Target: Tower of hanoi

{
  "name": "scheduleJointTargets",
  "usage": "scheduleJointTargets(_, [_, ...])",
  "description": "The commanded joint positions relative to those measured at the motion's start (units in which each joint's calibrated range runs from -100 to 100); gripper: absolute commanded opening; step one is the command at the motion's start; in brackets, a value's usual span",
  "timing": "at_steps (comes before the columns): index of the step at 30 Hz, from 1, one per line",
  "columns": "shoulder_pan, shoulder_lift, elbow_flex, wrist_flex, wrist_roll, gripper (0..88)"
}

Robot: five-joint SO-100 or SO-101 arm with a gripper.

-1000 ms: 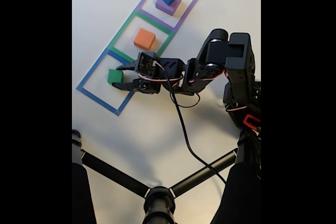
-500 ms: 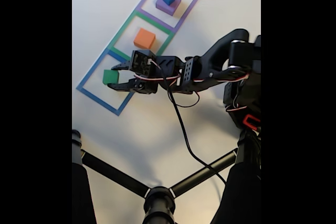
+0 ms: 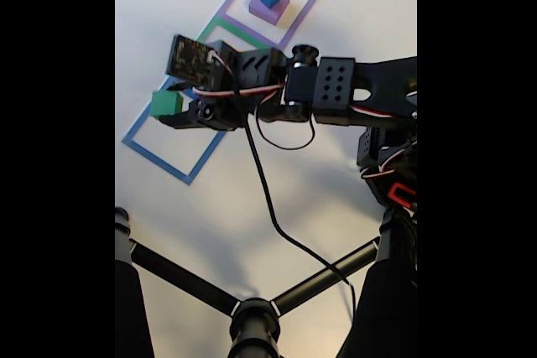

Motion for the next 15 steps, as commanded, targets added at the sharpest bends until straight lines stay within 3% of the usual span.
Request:
scheduleJointTargets(1, [2.5,-3.5,-17.5,19.9,0.0,4.7])
scheduleJointTargets(10, [8.5,3.2,-54.8,54.7,0.0,4.5])
scheduleJointTargets(15, [12.0,5.8,-67.1,64.3,0.0,4.4])
